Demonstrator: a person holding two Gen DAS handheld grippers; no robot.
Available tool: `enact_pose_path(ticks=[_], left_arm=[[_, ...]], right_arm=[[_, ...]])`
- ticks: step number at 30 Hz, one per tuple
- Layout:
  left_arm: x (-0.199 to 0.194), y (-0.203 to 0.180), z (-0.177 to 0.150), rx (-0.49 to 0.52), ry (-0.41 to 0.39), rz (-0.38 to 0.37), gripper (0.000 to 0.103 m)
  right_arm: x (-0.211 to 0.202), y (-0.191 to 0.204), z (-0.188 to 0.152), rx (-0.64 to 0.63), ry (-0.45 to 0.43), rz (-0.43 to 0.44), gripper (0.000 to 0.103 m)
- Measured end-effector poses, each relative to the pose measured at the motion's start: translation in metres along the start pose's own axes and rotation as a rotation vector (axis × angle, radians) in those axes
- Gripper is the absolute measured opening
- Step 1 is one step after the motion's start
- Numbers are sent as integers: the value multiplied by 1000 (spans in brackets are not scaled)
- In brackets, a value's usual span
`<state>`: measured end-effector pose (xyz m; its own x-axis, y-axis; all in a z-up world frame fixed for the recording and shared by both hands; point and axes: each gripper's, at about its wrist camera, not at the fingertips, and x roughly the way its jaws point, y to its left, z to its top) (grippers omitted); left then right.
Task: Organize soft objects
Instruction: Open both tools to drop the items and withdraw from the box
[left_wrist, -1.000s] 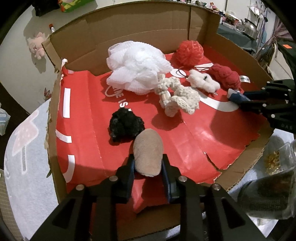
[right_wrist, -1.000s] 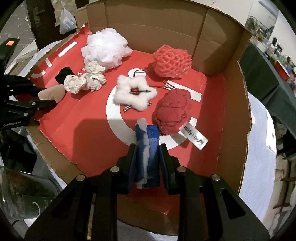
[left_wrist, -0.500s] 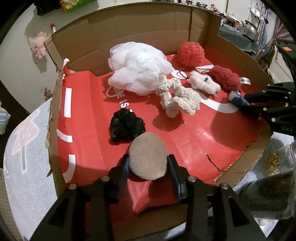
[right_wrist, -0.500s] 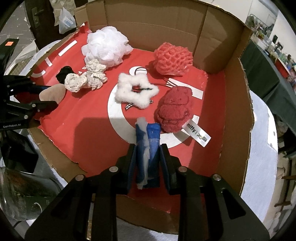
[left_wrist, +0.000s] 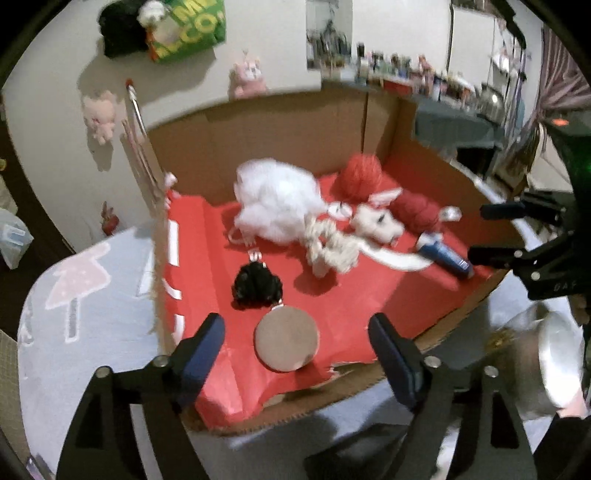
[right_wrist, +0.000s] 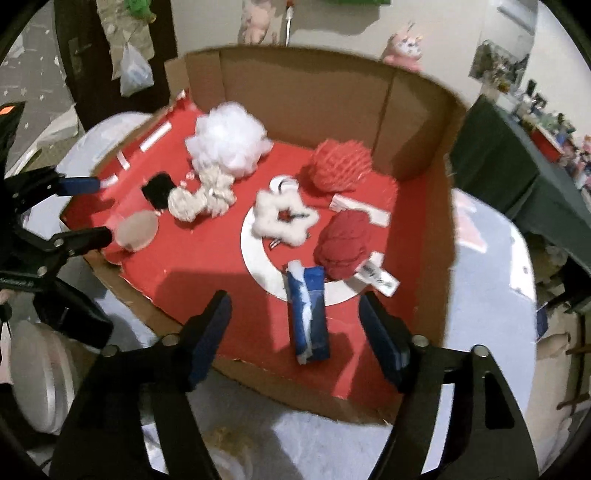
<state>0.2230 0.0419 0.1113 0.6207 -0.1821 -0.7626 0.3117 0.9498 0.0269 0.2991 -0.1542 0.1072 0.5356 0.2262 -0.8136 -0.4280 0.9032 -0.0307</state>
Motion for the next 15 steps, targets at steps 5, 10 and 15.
enact_pose_path(ticks=[5, 10, 15], left_arm=[[-44, -12, -7, -41, -127, 19, 101], [-88, -30, -19, -65, -244, 20, 103], [-118, -48, -40, -80, -330, 53, 103]], right_arm=[[-41, 4, -7, 33, -77, -11, 73], [-93, 18, -25, 56, -183, -13, 82], [-139, 39, -50, 51, -302, -60, 87]])
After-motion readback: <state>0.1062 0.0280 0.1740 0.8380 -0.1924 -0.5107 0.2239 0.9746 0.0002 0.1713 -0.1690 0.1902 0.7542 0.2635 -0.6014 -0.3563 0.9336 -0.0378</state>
